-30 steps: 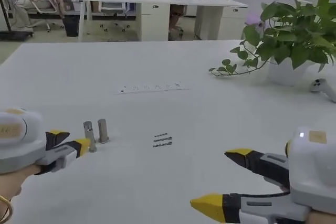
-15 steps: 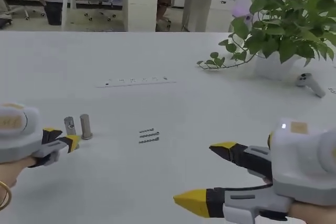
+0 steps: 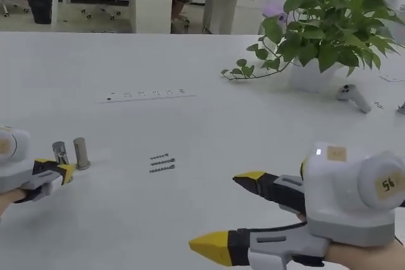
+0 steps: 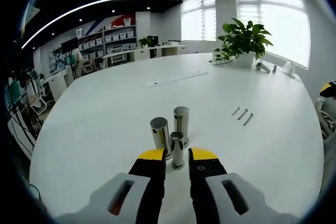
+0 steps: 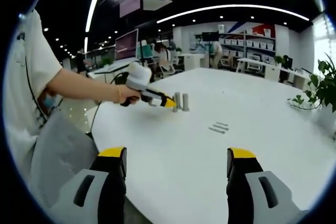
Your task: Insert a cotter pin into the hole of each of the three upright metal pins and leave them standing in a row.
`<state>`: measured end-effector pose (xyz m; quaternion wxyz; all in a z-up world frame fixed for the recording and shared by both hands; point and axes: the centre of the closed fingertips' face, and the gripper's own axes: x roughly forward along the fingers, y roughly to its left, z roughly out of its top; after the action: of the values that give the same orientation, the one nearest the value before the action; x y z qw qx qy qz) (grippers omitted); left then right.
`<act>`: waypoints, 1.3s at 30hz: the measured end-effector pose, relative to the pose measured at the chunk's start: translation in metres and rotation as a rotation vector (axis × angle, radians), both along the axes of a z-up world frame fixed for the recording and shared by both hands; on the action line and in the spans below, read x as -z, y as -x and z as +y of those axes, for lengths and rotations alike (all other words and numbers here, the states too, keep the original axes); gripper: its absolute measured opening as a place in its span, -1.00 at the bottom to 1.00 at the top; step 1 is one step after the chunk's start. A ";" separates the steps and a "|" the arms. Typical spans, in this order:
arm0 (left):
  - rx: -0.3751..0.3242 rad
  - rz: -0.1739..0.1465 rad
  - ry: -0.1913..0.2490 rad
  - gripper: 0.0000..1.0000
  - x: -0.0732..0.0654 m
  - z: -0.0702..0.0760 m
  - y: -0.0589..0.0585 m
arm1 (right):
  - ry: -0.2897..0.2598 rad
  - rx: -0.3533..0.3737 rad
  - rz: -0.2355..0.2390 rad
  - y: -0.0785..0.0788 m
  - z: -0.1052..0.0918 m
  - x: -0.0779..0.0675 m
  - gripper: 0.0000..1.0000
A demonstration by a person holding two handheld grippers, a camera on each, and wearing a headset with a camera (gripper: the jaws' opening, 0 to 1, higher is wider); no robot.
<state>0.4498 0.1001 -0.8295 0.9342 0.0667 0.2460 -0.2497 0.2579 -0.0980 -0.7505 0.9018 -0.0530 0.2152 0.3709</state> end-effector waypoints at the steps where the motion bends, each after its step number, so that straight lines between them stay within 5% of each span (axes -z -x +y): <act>1: 0.003 -0.003 -0.002 -0.73 0.000 -0.001 -0.001 | 0.001 0.002 0.002 0.000 0.000 0.001 0.58; 22: -0.006 -0.023 -0.055 -0.86 0.000 -0.002 -0.003 | 0.007 0.004 0.004 -0.003 0.003 0.002 0.58; 39: -0.027 -0.023 -0.034 -0.86 -0.013 -0.025 0.036 | -0.001 -0.006 -0.005 0.001 0.005 -0.001 0.53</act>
<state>0.4141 0.0748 -0.8169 0.9391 0.0820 0.2401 -0.2320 0.2572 -0.0931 -0.7498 0.9013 -0.0541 0.2128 0.3735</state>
